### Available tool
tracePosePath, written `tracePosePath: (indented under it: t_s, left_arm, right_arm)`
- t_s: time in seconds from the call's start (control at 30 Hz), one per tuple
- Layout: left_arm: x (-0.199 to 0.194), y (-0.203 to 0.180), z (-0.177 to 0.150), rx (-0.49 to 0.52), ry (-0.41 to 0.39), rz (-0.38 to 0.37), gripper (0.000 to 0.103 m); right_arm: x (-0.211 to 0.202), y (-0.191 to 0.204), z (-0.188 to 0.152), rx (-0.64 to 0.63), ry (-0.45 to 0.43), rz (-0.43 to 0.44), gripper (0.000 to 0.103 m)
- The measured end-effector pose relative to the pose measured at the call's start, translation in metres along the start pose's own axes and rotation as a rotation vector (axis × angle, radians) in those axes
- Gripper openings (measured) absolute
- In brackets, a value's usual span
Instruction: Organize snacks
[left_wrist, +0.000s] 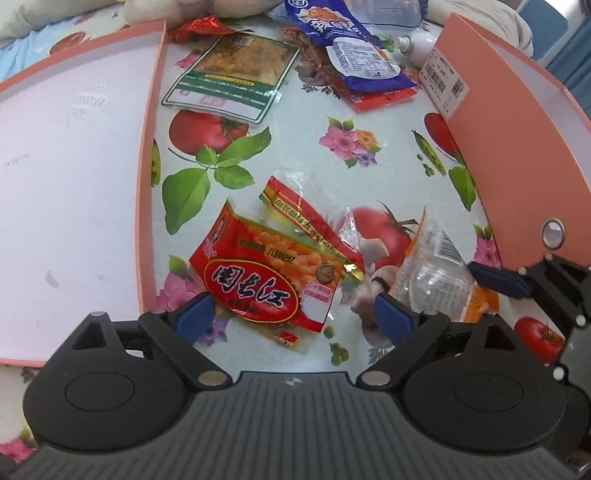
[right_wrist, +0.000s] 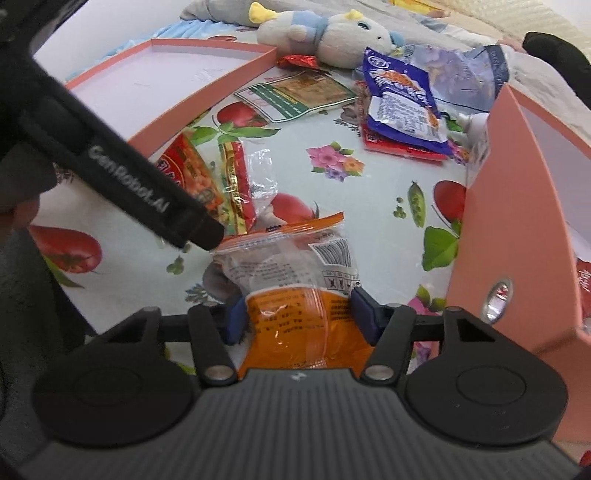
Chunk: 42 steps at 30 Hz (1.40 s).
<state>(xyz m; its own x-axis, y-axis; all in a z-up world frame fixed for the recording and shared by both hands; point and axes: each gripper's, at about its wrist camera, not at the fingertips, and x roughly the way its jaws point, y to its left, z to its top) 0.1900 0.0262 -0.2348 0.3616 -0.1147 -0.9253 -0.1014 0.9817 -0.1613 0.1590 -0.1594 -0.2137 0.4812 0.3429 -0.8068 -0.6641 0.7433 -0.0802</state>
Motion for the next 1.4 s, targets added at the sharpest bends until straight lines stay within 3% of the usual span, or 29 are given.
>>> tracePosePath:
  t_s: [0.23,0.53,0.67,0.87,0.9,0.97,1.03,1.07,1.2,1.4]
  left_arm:
    - [0.000,0.001,0.001,-0.002,-0.019,0.021,0.095]
    - [0.004,-0.004,-0.001,0.023,-0.079,0.082,0.092]
    - [0.003,-0.003,-0.002,0.037,-0.111,0.119,0.077]
    - [-0.004,0.001,0.001,0.008,-0.132,0.092,0.057]
    - [-0.005,0.001,0.000,0.005,-0.139,0.087,0.046]
    - [-0.008,0.002,0.001,-0.008,-0.139,0.074,0.035]
    - [-0.010,0.002,0.000,-0.010,-0.142,0.065,0.032]
    - [-0.012,0.002,0.000,-0.011,-0.146,0.060,0.025]
    - [-0.018,0.002,-0.001,-0.030,-0.166,0.039,0.011]
    - [-0.033,0.005,-0.001,-0.066,-0.211,0.018,0.008]
  right_arm:
    - [-0.006,0.002,-0.009,0.016,-0.019,-0.073,0.058]
    - [-0.006,0.004,-0.012,0.020,-0.034,-0.090,0.058]
    - [-0.007,0.006,-0.012,0.015,-0.034,-0.096,0.058]
    - [-0.008,0.007,-0.011,0.020,-0.040,-0.105,0.058]
    - [-0.008,0.008,-0.011,0.021,-0.041,-0.104,0.058]
    - [-0.009,0.008,-0.011,0.022,-0.041,-0.102,0.057]
    - [-0.010,0.008,-0.011,0.023,-0.042,-0.103,0.057]
    - [-0.010,0.008,-0.011,0.025,-0.042,-0.103,0.057]
    - [-0.013,0.006,-0.011,0.045,-0.045,-0.105,0.056]
    - [-0.016,-0.001,-0.007,0.100,-0.050,-0.092,0.055]
